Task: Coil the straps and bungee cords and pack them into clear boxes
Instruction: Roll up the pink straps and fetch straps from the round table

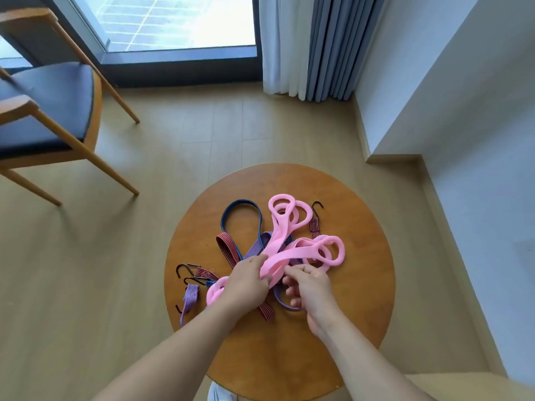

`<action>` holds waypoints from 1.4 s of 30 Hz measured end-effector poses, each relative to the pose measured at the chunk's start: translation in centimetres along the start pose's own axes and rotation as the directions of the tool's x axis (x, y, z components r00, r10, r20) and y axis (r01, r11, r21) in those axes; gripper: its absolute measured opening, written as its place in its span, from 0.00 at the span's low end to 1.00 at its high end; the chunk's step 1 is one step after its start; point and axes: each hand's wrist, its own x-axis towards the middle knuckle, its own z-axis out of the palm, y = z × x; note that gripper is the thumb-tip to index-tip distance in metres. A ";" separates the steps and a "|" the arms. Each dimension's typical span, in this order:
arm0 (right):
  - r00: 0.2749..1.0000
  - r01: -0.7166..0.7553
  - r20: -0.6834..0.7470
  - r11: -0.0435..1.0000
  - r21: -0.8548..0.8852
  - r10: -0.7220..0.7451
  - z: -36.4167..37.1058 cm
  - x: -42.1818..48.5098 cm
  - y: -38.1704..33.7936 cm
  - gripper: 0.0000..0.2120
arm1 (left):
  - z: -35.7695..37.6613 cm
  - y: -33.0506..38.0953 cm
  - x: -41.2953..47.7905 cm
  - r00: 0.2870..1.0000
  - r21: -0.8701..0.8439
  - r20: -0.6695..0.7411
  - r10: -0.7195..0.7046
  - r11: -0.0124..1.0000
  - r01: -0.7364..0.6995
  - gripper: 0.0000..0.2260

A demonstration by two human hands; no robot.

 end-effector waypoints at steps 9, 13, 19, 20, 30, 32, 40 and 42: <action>0.997 -0.027 -0.073 0.997 -0.067 0.022 -1.4 2.0 3.8 0.04 | 2.0 -0.5 3.1 0.996 0.107 0.003 -0.093 0.990 0.092 0.12; 0.997 -0.025 -0.073 0.998 -0.062 0.020 -0.5 3.8 4.2 0.03 | 1.0 -0.4 1.8 0.996 -0.017 -0.084 -0.032 0.999 0.031 0.06; 0.996 -0.038 -0.083 0.969 -0.242 0.018 1.4 5.7 4.2 0.09 | -4.9 0.4 -2.1 0.974 -0.650 -0.145 -0.176 0.759 0.040 0.07; 0.996 -0.040 -0.090 0.965 -0.260 0.017 1.8 5.9 4.1 0.10 | -6.0 0.6 -2.8 0.974 -0.667 -0.156 -0.163 0.745 0.018 0.07; 0.999 0.050 -0.008 0.991 -0.126 -0.051 2.6 3.5 2.0 0.09 | -11.7 3.2 -5.3 0.901 -0.667 -0.408 -0.148 0.723 -0.183 0.14; 0.995 0.097 0.023 0.991 -0.090 -0.095 2.6 1.9 0.7 0.08 | -12.6 3.4 -5.5 0.891 -0.666 -0.417 -0.179 0.727 -0.166 0.15; 0.950 0.304 0.075 0.953 -0.001 -0.304 3.3 -8.1 -7.3 0.09 | -17.5 4.6 -9.6 0.924 -0.640 -0.371 -0.091 0.746 -0.184 0.06; 0.924 0.366 0.105 0.930 0.034 -0.367 3.3 -11.6 -9.7 0.06 | -19.1 5.6 -11.1 0.936 -0.583 -0.352 -0.007 0.783 -0.214 0.04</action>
